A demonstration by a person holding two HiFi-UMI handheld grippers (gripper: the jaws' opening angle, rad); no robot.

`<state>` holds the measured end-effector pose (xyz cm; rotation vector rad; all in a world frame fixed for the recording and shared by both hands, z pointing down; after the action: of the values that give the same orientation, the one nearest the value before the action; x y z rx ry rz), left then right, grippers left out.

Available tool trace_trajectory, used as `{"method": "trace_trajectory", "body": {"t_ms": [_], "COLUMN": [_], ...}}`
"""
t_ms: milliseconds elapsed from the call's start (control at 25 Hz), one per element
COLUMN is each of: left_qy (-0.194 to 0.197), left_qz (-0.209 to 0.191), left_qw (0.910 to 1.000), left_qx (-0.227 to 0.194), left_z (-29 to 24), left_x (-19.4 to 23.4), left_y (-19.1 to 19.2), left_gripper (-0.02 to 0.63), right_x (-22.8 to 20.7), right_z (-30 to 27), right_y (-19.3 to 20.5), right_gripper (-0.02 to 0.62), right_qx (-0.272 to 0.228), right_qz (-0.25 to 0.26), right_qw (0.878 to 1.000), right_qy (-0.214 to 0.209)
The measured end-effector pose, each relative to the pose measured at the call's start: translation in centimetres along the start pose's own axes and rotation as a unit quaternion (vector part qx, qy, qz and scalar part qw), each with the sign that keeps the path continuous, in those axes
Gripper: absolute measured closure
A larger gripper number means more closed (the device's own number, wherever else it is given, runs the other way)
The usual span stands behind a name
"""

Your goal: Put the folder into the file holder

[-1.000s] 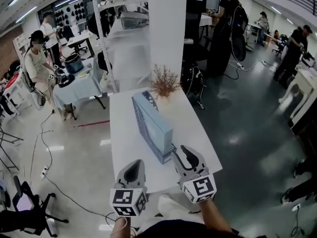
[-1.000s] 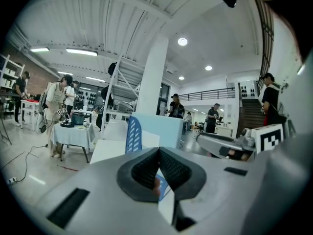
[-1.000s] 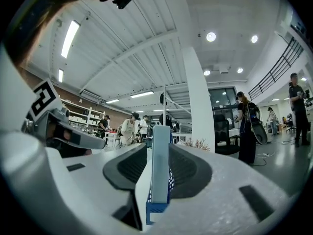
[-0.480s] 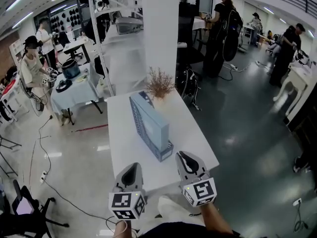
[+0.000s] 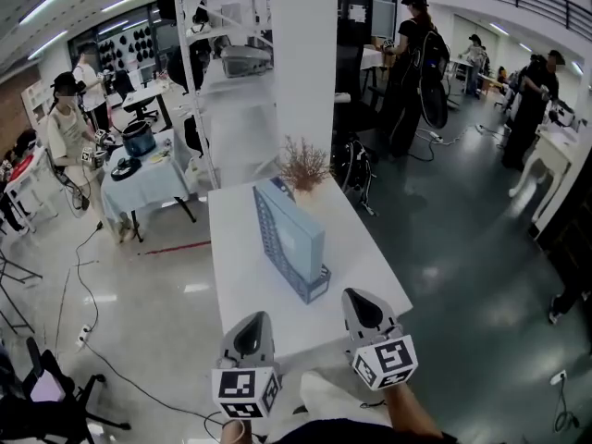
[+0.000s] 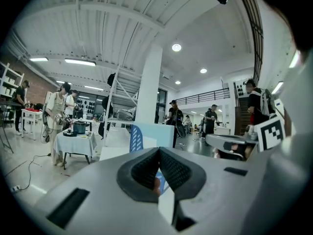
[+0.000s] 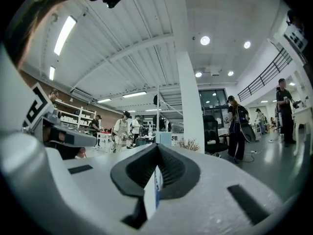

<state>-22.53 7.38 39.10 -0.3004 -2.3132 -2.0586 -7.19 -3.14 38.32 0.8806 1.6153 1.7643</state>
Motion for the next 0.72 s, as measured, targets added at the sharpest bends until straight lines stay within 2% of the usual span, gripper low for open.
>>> {"method": "trace_trajectory", "body": {"t_ms": [120,400,720], "left_qy": [-0.002,-0.009,-0.01], "left_qz": [-0.004,0.001,0.002], "left_qw": [1.0,1.0,0.9999], "left_qx": [-0.002,-0.002,-0.003], "left_z": [0.9,1.8,0.8], "left_x": [-0.2,0.6,-0.2], "left_y": [0.1,0.5,0.8], "left_gripper": [0.601,0.601,0.601], "right_x": [0.2,1.1,0.0], "right_z": [0.7,1.1,1.5], "right_y": [-0.7,-1.8,-1.8], "right_gripper": [0.594,0.595,0.595], "right_qx": [-0.003,-0.009,-0.011], "right_qz": [-0.013,0.001,0.005], "right_qw": [1.0,1.0,1.0], "right_qy": [-0.002,-0.008,-0.008]}}
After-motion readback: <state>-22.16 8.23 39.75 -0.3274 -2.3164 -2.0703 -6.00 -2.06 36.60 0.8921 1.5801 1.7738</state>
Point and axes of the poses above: the fingertips, and each gripper's own axes: z backward along the fingers, x to its left, y out of its underside, the point moved 3 cm from there along z, backward along the fingers, and after that the axes turned 3 degrees about z, right-handed, at the moved point
